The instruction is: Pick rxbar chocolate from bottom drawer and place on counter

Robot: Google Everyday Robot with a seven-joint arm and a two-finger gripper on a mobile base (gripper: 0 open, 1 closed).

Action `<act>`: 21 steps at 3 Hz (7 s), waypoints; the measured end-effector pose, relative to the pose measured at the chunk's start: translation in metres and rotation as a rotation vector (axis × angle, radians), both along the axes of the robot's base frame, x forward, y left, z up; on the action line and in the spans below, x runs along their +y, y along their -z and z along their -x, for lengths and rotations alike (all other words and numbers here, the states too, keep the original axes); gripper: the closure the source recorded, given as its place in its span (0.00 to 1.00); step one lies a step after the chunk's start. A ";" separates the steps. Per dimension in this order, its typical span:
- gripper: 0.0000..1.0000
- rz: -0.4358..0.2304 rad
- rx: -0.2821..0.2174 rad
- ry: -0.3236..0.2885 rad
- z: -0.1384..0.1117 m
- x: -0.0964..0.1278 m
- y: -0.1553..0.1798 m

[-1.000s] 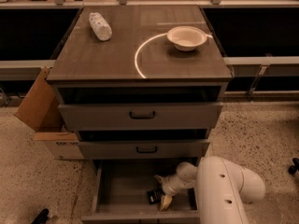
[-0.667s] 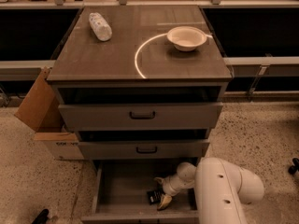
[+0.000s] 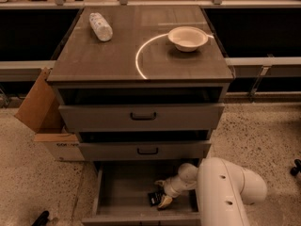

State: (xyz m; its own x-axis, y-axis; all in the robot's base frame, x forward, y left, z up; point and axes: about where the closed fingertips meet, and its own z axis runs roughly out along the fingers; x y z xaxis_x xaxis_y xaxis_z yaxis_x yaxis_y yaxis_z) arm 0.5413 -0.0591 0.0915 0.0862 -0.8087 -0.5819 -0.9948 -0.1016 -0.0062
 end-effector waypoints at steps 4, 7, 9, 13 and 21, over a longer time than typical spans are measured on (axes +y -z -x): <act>1.00 -0.044 -0.196 0.042 -0.007 -0.025 -0.102; 1.00 -0.145 -0.342 0.003 0.039 -0.043 -0.207; 1.00 -0.177 -0.552 -0.135 0.054 -0.064 -0.362; 1.00 -0.301 -0.715 -0.106 0.046 -0.089 -0.472; 1.00 -0.331 -1.167 -0.281 -0.005 -0.106 -0.818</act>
Offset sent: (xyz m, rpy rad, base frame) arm -0.0102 -0.0220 0.1190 0.0305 -0.2189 -0.0069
